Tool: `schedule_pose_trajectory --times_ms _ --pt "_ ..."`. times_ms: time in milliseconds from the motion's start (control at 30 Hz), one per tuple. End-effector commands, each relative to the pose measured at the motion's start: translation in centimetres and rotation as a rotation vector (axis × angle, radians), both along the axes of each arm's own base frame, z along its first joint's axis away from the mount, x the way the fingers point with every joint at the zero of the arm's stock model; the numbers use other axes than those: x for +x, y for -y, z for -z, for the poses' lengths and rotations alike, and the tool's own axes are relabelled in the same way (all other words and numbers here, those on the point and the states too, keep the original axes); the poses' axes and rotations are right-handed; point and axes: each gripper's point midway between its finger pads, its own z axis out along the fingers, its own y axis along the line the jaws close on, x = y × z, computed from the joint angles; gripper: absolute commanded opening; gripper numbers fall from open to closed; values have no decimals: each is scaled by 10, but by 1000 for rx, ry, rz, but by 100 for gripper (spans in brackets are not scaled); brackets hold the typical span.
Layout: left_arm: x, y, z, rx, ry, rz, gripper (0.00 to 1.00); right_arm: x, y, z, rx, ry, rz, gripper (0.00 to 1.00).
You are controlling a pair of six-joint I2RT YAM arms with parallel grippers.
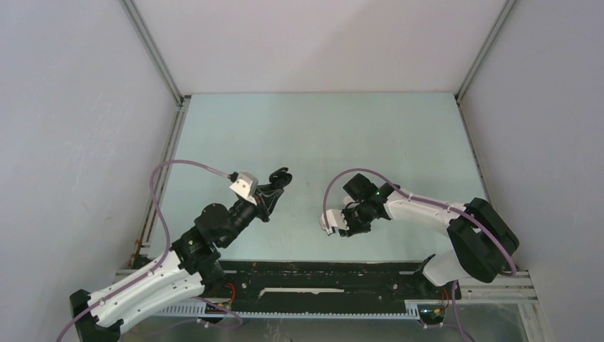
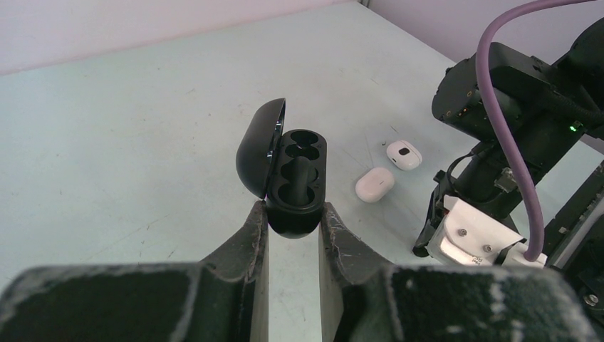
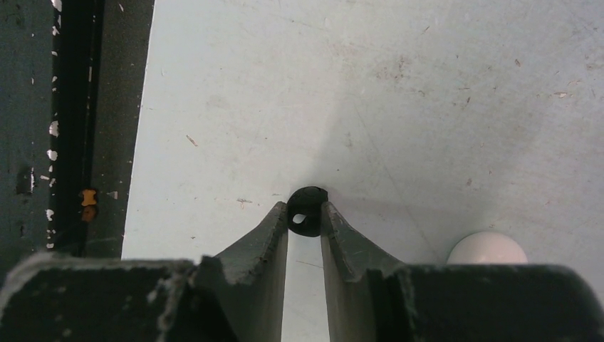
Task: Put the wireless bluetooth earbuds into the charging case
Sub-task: Pick up the earbud from the center of the board.
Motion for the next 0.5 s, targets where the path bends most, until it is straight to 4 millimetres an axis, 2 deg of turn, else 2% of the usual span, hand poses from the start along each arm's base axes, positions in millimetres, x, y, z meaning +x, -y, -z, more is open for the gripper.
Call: schedule_pose_trajectory --times_ms 0,333,467 --pt "1 3 -21 -57 25 7 4 5 6 -1 -15 26 31 23" --pt "1 4 -22 -62 25 9 4 23 4 -9 22 76 86 20" --pt "0 4 -21 -64 22 12 4 19 3 -11 27 48 93 12"
